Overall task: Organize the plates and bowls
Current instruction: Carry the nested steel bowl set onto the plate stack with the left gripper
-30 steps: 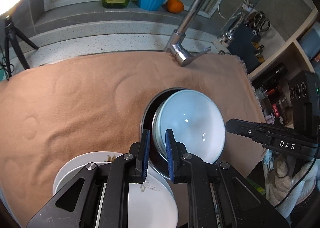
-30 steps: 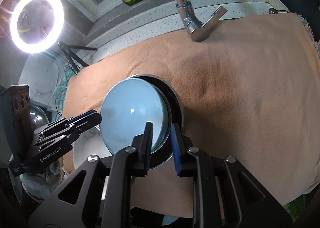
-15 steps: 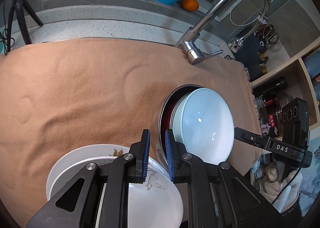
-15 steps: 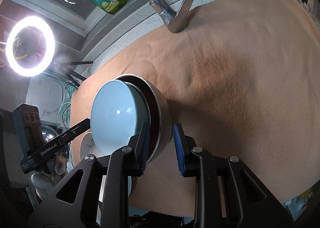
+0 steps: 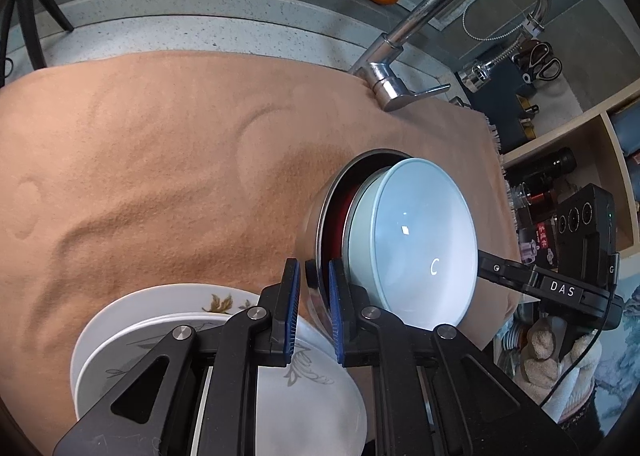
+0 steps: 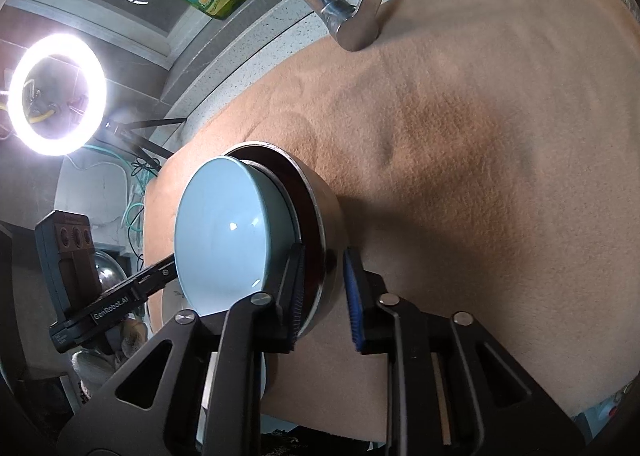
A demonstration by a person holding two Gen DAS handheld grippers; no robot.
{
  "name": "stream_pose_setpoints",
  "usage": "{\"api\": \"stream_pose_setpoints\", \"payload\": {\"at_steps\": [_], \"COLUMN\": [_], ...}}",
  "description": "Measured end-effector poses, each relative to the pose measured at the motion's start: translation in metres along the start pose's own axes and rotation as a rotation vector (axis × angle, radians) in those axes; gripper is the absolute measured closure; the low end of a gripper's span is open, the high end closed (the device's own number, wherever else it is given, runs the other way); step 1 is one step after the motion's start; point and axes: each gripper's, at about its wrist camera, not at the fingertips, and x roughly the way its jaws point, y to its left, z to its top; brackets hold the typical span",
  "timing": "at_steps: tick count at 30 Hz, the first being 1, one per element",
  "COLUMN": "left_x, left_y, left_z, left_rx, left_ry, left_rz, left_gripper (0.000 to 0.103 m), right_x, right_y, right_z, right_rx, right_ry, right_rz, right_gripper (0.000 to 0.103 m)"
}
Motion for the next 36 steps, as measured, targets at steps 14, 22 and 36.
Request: {"api": "stream_pose_setpoints", "payload": {"at_steps": [14,22,36], "left_x": [-0.003,-0.012,-0.061], "left_y": [-0.005,-0.006,-0.004], "left_z": [0.001,0.001,-0.011], "left_rx": [0.020,0.022,0.034], "left_ry": [-0.015,-0.035,-0.117], "left_rz": [0.019,0.017,0.012], "left_gripper": [0.094,0.094,0.094], "right_x": [-0.001,-0.007,-0.038], "right_y": [0.000,0.006,0.045], "right_z": [0.001,0.002,-0.012], "right_rx": [0.009,-0.011,-0.093], "right_ry": [0.007,0.001,-0.033], "right_rz": [0.005,0.005,0.025], "right_gripper": [0.089,0.089,0.089]}}
